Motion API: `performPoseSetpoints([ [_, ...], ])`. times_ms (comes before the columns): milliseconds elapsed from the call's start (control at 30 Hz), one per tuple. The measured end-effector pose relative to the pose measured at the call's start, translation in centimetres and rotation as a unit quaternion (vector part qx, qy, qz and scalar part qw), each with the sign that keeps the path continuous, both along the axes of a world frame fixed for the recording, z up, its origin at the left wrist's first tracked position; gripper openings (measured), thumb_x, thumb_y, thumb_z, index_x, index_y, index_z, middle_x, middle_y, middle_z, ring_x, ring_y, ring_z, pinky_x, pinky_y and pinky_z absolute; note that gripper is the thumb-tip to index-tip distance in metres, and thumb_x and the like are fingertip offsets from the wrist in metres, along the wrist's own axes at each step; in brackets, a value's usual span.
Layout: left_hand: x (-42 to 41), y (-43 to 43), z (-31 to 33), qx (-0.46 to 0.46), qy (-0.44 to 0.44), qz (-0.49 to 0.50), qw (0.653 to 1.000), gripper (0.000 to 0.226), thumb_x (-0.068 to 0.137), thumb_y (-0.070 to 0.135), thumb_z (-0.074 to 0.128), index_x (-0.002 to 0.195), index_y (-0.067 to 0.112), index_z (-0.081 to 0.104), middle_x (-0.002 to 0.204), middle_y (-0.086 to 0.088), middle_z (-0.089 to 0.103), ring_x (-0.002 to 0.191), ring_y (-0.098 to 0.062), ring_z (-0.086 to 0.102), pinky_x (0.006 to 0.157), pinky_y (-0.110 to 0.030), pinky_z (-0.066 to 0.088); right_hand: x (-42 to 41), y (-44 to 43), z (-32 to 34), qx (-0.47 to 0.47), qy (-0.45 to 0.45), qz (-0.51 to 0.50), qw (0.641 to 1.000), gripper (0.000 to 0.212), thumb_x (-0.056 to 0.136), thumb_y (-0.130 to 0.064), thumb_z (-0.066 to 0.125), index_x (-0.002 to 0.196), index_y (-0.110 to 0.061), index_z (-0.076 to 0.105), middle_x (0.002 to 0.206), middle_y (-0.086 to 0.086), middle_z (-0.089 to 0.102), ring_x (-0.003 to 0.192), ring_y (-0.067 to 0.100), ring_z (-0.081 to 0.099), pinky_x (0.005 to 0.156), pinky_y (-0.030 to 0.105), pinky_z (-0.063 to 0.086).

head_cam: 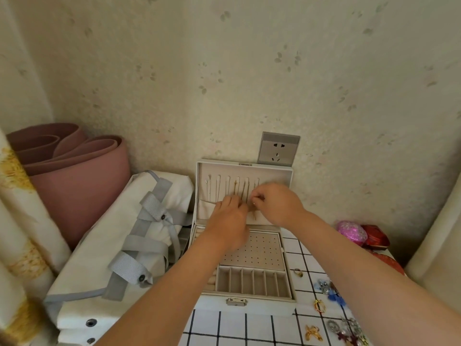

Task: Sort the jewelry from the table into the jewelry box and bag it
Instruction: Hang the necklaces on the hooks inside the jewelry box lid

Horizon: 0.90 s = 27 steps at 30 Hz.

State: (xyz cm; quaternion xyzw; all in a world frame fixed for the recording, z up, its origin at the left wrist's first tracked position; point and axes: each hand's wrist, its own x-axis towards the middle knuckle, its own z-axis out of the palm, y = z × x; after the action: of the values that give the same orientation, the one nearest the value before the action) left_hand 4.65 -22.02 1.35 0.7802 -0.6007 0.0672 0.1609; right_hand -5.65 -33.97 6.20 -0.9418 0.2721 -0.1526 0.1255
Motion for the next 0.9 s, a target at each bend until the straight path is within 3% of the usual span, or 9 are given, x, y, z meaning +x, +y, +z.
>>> performPoseSetpoints([
  [167, 0.0, 0.0, 0.5, 0.009, 0.018, 0.002, 1.000, 0.041, 0.090, 0.027, 0.054, 0.130, 0.019, 0.052, 0.130, -0.002, 0.049, 0.126, -0.022, 0.036, 0.107, -0.034, 0.028, -0.3, 0.4, -1.9, -0.077, 0.041, 0.009, 0.996, 0.020, 0.094, -0.021, 0.053, 0.094, -0.028, 0.072, 0.086, -0.007, 0.069, 0.081, 0.017, 0.063, 0.065, 0.033, 0.052],
  [367, 0.0, 0.2, 0.2, 0.011, 0.034, 0.007, 0.999, 0.046, 0.090, 0.027, 0.052, 0.135, 0.020, 0.052, 0.130, -0.003, 0.050, 0.129, -0.023, 0.035, 0.109, -0.035, 0.029, -1.0, 0.4, -2.6, -0.043, 0.010, 0.026, 0.999, 0.021, 0.095, -0.019, 0.056, 0.104, -0.027, 0.073, 0.096, -0.008, 0.071, 0.089, 0.016, 0.064, 0.071, 0.032, 0.052],
  [500, 0.1, 0.3, 0.3, 0.016, 0.055, 0.010, 0.998, 0.043, 0.091, 0.028, 0.052, 0.134, 0.022, 0.053, 0.122, -0.002, 0.051, 0.123, -0.022, 0.037, 0.105, -0.036, 0.031, -1.3, 0.5, -2.7, -0.020, 0.053, 0.034, 0.998, 0.028, 0.094, -0.023, 0.057, 0.116, -0.032, 0.071, 0.108, -0.006, 0.072, 0.099, 0.017, 0.064, 0.078, 0.032, 0.053],
  [700, 0.0, 0.3, 0.6, 0.016, 0.077, 0.015, 0.997, 0.041, 0.094, 0.031, 0.051, 0.134, 0.025, 0.053, 0.125, -0.002, 0.052, 0.124, -0.022, 0.038, 0.105, -0.036, 0.032, -1.2, 0.7, -3.0, -0.058, 0.005, 0.008, 0.998, 0.023, 0.084, -0.038, 0.070, 0.105, -0.030, 0.072, 0.100, -0.008, 0.067, 0.091, 0.014, 0.063, 0.073, 0.030, 0.051],
  [900, 0.5, 0.4, 0.7, 0.030, 0.080, 0.013, 0.996, 0.044, 0.095, 0.030, 0.051, 0.138, 0.025, 0.050, 0.130, -0.001, 0.050, 0.126, -0.022, 0.036, 0.107, -0.037, 0.031, -1.1, 0.1, -2.8, -0.041, -0.042, -0.001, 0.998, 0.014, 0.095, -0.030, 0.063, 0.093, -0.030, 0.077, 0.089, -0.010, 0.071, 0.082, 0.010, 0.064, 0.070, 0.031, 0.052],
])
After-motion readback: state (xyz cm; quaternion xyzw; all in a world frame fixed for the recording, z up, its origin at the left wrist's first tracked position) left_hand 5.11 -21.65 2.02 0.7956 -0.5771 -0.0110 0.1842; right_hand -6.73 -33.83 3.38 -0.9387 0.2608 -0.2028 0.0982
